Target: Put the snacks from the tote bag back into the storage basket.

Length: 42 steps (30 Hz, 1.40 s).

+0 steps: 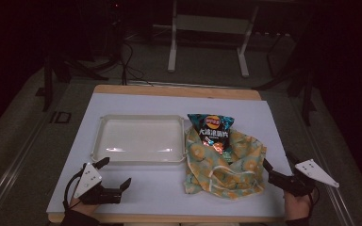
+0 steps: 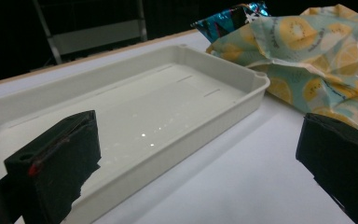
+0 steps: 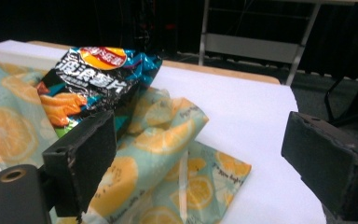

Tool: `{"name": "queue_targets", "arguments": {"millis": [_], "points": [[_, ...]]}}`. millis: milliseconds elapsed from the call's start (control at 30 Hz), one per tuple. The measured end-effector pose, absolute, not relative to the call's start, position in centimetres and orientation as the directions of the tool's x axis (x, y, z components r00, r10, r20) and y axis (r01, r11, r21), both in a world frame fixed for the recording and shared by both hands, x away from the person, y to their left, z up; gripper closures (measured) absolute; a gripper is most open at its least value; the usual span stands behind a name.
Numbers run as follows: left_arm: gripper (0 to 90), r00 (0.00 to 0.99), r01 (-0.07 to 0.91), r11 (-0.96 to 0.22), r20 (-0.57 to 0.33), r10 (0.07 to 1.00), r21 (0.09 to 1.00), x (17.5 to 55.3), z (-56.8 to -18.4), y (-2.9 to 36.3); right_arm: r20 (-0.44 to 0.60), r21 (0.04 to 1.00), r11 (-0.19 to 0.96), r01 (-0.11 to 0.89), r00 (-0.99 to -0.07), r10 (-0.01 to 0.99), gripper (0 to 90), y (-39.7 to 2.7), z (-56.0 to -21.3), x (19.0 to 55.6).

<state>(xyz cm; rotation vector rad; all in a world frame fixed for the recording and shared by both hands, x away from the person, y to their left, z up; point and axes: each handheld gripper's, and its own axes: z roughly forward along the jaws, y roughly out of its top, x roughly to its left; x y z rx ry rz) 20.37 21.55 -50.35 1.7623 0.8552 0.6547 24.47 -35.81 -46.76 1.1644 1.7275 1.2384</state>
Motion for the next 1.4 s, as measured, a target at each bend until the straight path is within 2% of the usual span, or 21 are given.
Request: {"name": "queue_targets", "arguments": {"millis": [333,733,900,1400], "points": [[0.2,0.602,0.26,-0.241,0.039,0.798,0.935,19.8,-50.3,21.6,-0.012,0.943,0.126,0.307,-0.348,0.937,10.0,-37.3,-46.5,23.9],[0.2,0.596,0.268,-0.229,0.025,0.802,0.936,19.6,-50.3,21.4,0.009,0.938,0.126,0.324,-0.385,0.923,10.0,-37.5,-43.9,25.0],[0.2,0.597,0.266,-0.233,0.029,0.802,0.935,19.7,-50.3,21.2,-0.003,0.946,0.129,0.299,-0.388,0.921,9.9,-37.1,-42.2,26.0],[0.2,0.612,0.249,-0.213,0.017,0.791,0.945,19.9,-50.3,21.1,-0.039,0.939,0.208,0.272,-0.517,0.855,10.0,-34.1,-38.5,30.5]]}}
